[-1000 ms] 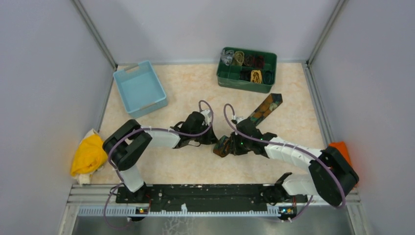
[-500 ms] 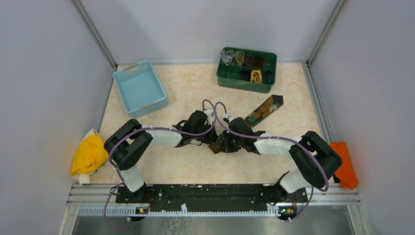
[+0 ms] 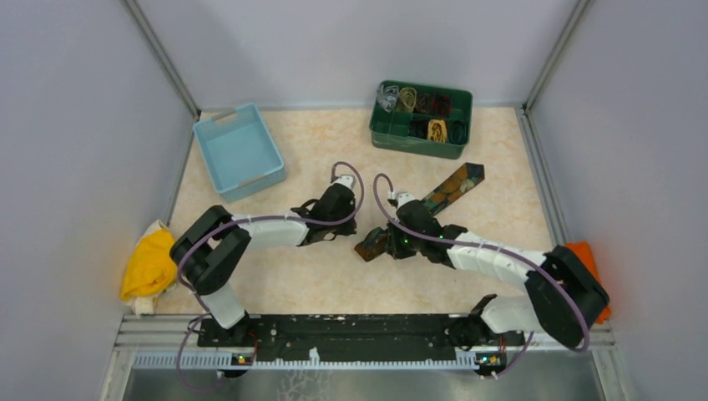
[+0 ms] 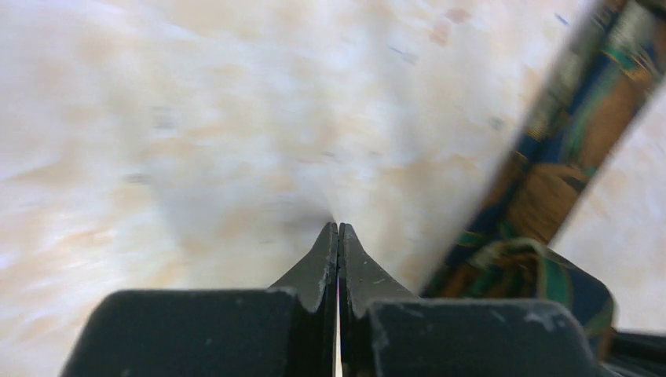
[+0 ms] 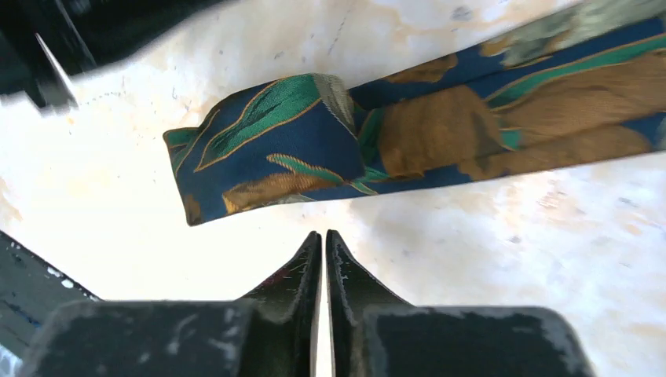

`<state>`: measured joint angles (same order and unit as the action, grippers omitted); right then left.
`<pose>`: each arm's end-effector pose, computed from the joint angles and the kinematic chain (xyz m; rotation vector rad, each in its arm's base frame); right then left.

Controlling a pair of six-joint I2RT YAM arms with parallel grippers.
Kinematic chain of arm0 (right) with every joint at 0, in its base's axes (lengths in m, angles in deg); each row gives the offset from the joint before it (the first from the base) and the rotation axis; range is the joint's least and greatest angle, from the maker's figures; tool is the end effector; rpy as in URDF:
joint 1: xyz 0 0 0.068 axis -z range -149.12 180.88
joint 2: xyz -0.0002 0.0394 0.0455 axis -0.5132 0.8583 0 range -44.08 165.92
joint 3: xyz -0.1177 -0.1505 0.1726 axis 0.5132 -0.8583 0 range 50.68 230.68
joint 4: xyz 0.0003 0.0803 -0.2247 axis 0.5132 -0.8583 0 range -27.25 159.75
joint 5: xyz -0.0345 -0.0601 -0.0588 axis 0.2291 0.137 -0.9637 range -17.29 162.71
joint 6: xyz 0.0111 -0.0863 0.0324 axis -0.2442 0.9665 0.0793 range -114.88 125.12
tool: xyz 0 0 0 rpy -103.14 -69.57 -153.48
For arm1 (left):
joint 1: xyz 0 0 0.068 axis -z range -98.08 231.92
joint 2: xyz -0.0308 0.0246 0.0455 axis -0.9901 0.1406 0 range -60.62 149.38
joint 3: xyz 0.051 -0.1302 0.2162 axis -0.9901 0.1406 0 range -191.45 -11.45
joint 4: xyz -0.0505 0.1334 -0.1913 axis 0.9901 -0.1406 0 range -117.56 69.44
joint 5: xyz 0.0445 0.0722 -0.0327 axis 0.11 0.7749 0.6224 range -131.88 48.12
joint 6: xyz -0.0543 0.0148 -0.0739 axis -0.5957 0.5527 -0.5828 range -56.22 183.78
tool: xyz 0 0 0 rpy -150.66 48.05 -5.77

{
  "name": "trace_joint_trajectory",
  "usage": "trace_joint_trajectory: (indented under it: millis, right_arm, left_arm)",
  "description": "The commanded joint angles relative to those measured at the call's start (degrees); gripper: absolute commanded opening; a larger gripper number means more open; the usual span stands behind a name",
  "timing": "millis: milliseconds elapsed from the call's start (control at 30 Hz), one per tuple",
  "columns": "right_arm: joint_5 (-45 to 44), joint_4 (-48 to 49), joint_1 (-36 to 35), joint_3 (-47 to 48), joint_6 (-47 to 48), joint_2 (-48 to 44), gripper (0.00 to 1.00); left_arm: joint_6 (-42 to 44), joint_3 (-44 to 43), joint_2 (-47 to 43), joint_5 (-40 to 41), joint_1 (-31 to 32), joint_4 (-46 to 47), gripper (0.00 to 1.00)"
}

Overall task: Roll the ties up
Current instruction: Roll the tie at the center of the board.

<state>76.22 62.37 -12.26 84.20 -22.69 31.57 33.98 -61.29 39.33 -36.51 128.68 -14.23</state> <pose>0.1894 0.1846 0.1308 -0.3662 2.5074 0.6054 0.2550 -0.2597 0.1184 0.3061 2.3785 -0.5458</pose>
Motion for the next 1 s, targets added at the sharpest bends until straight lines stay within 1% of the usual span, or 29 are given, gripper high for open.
trace_joint_trajectory:
  millis: [0, 33, 100, 233, 300, 367, 467, 500, 600, 633, 700, 733, 800, 967]
  right_arm:
    - [-8.15, -7.95, -0.59, 3.29, 5.07, -8.54, 0.1]
    - [-8.44, -8.99, -0.66, 3.79, 5.85, -9.81, 0.13]
    - [-9.63, -11.15, -1.4, 5.48, 7.19, -11.46, 0.21]
    - [-14.06, -14.18, -7.25, 9.8, 10.76, -11.23, 0.35]
    - [-16.29, -14.87, -11.0, 12.31, 11.9, -9.32, 0.43]
    - [-23.73, -16.48, -15.57, 15.65, 13.17, -5.22, 0.54]
    - [-29.26, -17.82, -20.06, 20.14, 15.35, 0.94, 0.67]
    - [-29.67, -17.93, -20.89, 21.7, 15.99, 2.91, 0.69]
    - [-28.83, -17.24, -22.38, 24.09, 17.61, 8.09, 0.71]
    - [-28.97, -16.64, -22.81, 24.48, 17.96, 9.4, 0.74]
    - [-28.53, -16.11, -22.98, 25.56, 18.6, 11.67, 0.75]
    - [-28.88, -16.52, -22.96, 26.15, 18.63, 12.61, 0.75]
    - [-30.0, -16.34, -22.96, 26.22, 18.8, 14.16, 0.81]
    - [-31.5, -14.65, -22.88, 25.03, 19.18, 16.61, 0.83]
  left_arm:
    - [-2.47, -0.06, -6.08, 16.67, -3.86, -6.06, 0.0]
    - [-3.52, 0.19, -7.43, 17.53, -4.78, -7.71, 0.0]
    - [-5.36, 1.37, -11.29, 20.3, -5.53, -9.07, 0.0]
    - [-11.86, 8.29, -24.82, 27.43, -5.63, -11.22, 0.0]
    - [-15.79, 13.11, -33.13, 29.83, -5.69, -11.63, 0.0]
    - [-18.92, 17.26, -42.35, 33.38, -5.71, -12.76, 0.0]
    - [-19.55, 22.28, -52.5, 36.18, -5.72, -12.87, 0.0]
    - [-18.96, 23.31, -54.83, 36.54, -5.73, -12.65, 0.0]
    - [-18.81, 23.47, -58.1, 37.78, -5.72, -16.1, 0.0]
    - [-18.88, 22.98, -58.37, 37.97, -5.8, -17.21, 0.0]
    - [-18.77, 22.7, -58.58, 38.13, -5.79, -18.25, 0.0]
    - [-18.73, 22.69, -58.63, 38.14, -5.8, -18.46, 0.0]
    - [-18.11, 22.77, -58.72, 37.91, -5.78, -18.09, 0.0]
    - [-16.53, 22.95, -58.1, 37.57, -5.87, -16.51, 0.0]
